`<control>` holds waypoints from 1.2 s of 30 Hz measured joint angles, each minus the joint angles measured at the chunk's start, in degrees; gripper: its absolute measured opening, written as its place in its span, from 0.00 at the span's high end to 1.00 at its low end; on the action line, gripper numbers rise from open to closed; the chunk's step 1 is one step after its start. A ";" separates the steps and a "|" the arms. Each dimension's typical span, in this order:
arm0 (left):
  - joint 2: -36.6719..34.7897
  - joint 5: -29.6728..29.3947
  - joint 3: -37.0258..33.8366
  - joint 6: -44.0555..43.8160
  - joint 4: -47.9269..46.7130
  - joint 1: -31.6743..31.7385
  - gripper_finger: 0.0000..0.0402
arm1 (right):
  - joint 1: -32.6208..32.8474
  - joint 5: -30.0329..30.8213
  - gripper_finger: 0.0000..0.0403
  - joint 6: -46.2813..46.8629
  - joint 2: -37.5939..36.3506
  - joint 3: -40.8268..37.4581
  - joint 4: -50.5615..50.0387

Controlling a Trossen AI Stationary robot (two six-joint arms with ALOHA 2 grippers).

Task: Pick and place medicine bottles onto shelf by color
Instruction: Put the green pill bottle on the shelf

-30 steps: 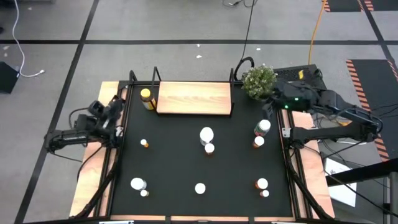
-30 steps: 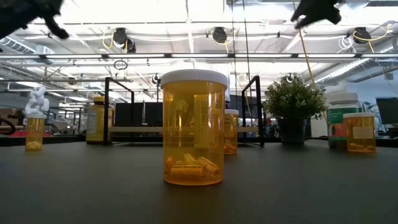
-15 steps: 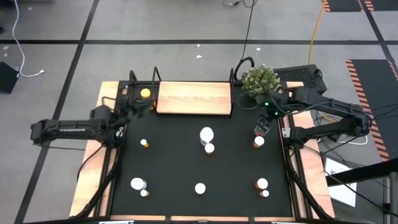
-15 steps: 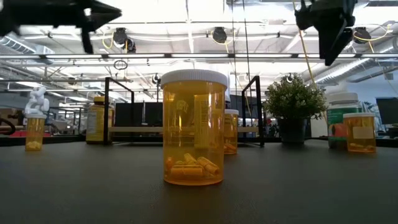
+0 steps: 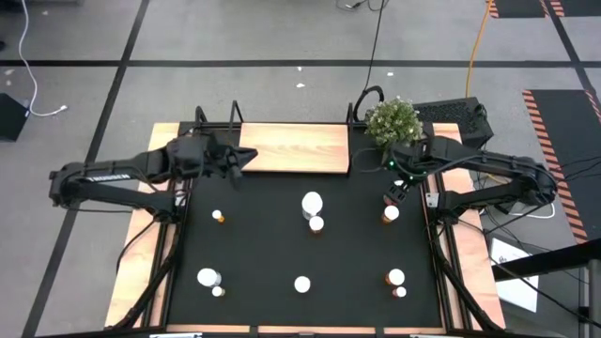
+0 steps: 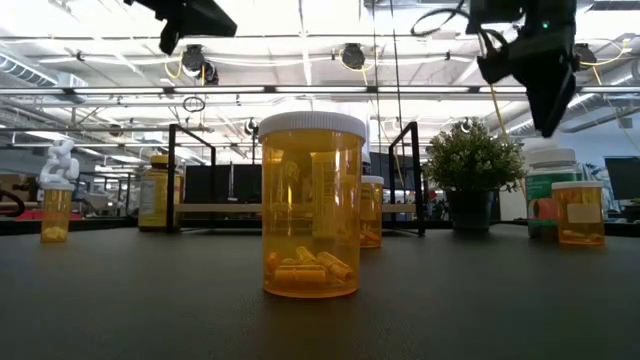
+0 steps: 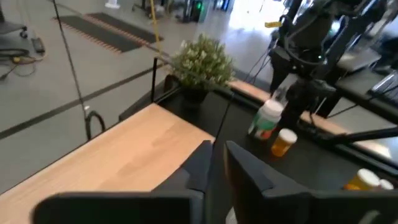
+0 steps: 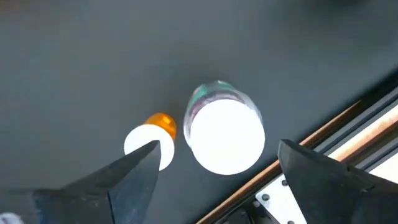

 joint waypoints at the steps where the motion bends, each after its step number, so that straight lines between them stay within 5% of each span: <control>1: 0.80 -0.01 0.75 -0.17 -0.86 0.31 0.82 | 0.00 -0.02 0.19 0.28 0.00 -0.84 0.13; 7: 5.40 -0.09 3.13 -1.11 -5.52 2.09 0.57 | 0.00 0.49 0.16 2.07 -0.01 -5.13 1.92; 12: 7.08 -0.32 3.13 -1.35 -4.77 3.53 0.49 | 0.00 1.81 0.17 2.59 0.00 -8.19 5.03; 24: 6.54 -0.46 3.15 0.05 -2.94 7.60 0.61 | 0.00 4.84 0.44 3.45 -0.04 -8.92 4.94; 30: 6.52 -0.46 3.15 1.82 -1.22 9.13 0.67 | 0.04 3.40 0.45 3.38 0.07 -6.93 -0.62; 36: 6.11 -0.45 3.15 1.96 2.14 10.78 0.69 | 0.07 3.23 0.43 3.43 0.27 5.38 -8.51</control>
